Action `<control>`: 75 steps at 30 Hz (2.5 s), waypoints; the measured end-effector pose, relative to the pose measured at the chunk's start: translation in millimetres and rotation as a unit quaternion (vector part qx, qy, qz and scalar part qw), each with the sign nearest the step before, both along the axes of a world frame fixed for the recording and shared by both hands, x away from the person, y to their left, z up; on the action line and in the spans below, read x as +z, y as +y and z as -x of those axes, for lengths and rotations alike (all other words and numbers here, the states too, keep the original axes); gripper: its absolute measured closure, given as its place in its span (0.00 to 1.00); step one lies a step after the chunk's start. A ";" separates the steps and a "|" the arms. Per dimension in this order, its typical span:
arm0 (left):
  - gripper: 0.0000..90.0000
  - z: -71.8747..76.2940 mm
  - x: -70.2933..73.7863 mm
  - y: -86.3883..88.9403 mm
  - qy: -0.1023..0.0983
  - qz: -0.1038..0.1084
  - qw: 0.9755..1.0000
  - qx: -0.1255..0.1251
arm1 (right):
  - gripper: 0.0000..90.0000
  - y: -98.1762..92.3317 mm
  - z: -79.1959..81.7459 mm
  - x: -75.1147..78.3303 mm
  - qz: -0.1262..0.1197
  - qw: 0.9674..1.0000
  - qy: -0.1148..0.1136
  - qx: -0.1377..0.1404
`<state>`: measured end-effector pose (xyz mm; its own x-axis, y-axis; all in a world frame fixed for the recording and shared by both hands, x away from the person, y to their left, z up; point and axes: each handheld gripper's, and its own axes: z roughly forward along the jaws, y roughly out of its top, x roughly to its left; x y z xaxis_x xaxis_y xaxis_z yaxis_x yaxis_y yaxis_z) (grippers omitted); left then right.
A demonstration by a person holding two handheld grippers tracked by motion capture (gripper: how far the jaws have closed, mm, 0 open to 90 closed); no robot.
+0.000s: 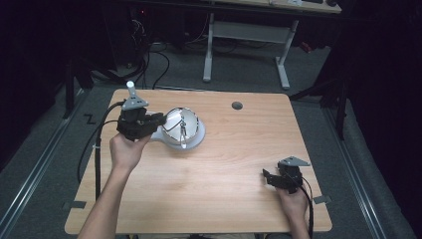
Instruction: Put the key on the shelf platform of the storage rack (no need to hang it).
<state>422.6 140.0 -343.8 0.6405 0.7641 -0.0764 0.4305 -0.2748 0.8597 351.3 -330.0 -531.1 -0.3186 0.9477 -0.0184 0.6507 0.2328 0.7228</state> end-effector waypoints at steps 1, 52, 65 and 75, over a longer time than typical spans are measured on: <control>0.88 -0.9 0.3 -0.3 0.000 0.000 1.000 0.002 | 0.34 0.0 0.0 0.0 0.000 1.000 0.000 0.000; 0.88 -60.4 -63.4 -20.7 0.055 -0.032 0.997 0.049 | 0.35 1.1 0.4 0.0 0.000 1.000 0.001 0.005; 0.87 -69.6 -81.2 -33.2 0.072 -0.056 0.995 0.044 | 0.35 0.8 0.3 0.0 0.001 1.000 0.000 0.006; 0.87 -77.6 -95.4 -39.1 0.089 -0.058 0.993 0.049 | 0.35 0.8 0.3 0.0 0.000 1.000 0.000 0.006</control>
